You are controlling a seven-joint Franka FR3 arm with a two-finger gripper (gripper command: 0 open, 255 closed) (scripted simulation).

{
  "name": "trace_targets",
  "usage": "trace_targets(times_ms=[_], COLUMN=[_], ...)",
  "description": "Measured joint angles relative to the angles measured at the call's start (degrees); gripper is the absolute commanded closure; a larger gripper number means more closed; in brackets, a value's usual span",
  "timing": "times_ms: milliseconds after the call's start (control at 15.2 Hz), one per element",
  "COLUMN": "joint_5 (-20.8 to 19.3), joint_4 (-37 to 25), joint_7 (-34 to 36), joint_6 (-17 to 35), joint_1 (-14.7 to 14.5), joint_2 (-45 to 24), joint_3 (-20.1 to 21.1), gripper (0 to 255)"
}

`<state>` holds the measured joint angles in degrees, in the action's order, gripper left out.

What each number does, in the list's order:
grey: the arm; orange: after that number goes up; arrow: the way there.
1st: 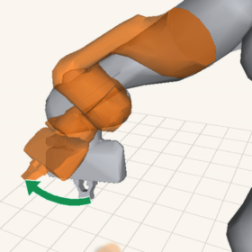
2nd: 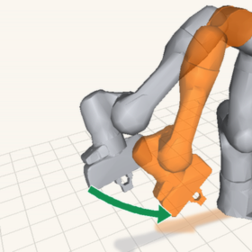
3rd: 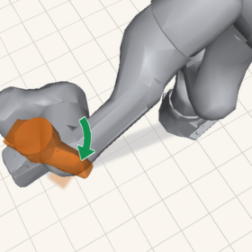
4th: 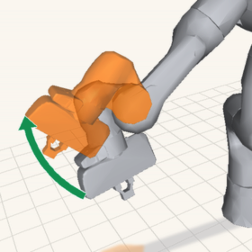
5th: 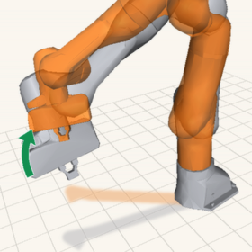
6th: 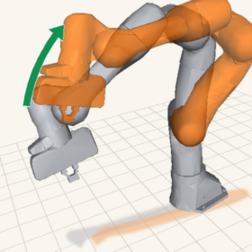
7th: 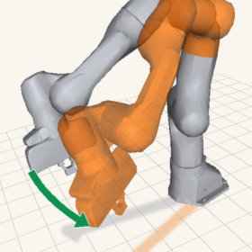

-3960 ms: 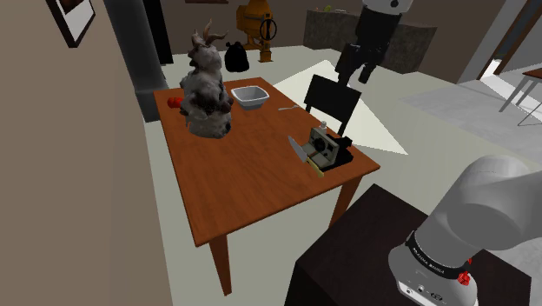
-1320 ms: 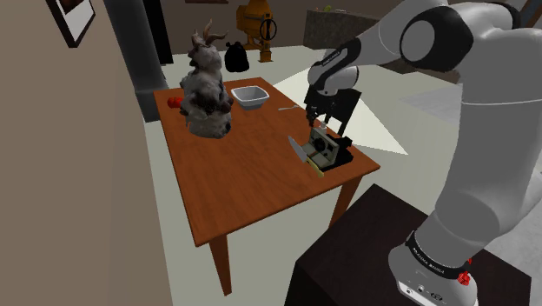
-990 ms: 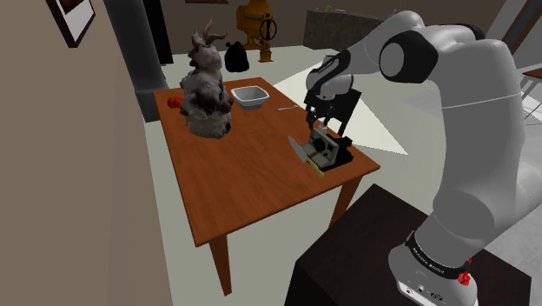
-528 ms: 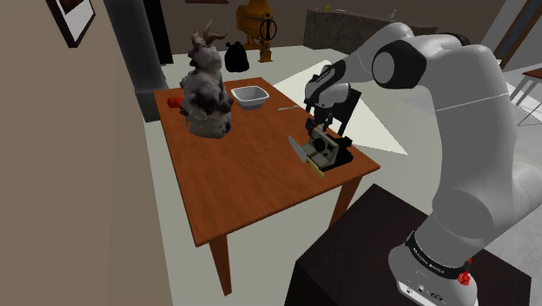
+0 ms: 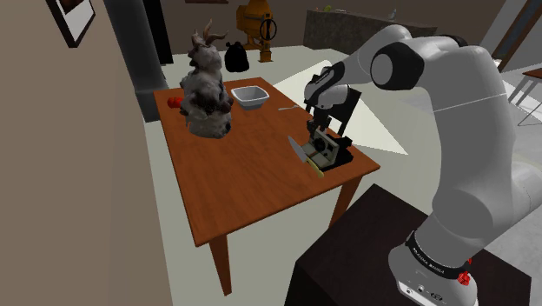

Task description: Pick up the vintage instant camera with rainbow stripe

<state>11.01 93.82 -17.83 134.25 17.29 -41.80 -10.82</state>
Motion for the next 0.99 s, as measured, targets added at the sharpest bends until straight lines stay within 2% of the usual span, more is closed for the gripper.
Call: trace_targets(times_ms=[330,990], joint_5=[-0.06,-1.04], joint_4=[0.16,0.36], joint_7=[0.04,0.63], joint_6=[-0.21,-4.70], joint_1=[-0.04,-0.55], joint_2=[0.24,4.67], joint_3=[-0.05,-0.88], gripper=[255,255])
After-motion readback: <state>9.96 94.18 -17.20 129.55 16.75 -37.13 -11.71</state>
